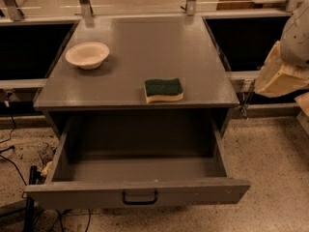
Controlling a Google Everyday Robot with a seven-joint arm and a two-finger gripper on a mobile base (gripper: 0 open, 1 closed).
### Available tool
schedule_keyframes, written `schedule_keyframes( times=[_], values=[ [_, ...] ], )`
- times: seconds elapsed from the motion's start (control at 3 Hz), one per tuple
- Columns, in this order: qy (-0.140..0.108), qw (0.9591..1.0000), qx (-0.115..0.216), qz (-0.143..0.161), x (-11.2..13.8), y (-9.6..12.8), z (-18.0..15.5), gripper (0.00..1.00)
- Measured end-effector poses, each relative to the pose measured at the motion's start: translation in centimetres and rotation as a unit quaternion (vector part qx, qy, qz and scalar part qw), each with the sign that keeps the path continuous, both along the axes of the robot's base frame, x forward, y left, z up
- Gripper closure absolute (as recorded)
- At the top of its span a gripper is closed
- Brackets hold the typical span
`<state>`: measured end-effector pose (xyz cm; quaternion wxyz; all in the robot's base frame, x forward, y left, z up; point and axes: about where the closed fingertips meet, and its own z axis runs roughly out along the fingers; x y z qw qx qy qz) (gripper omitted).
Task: Close top drawer
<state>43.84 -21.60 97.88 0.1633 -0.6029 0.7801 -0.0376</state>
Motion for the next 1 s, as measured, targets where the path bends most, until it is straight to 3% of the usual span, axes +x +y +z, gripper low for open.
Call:
schedule_keyframes(
  times=[0.33,0.67,1.0],
  values=[
    [-0.015,0.9997,0.007,-0.015,0.3,0.0,0.5,1.00],
    [-0.017,0.9993,0.017,-0.028,-0.3,-0.4,-0.4,1.00],
    [-0.003,0.9989,0.029,-0.037,-1.4,-1.0,-2.9,1.00]
  ],
)
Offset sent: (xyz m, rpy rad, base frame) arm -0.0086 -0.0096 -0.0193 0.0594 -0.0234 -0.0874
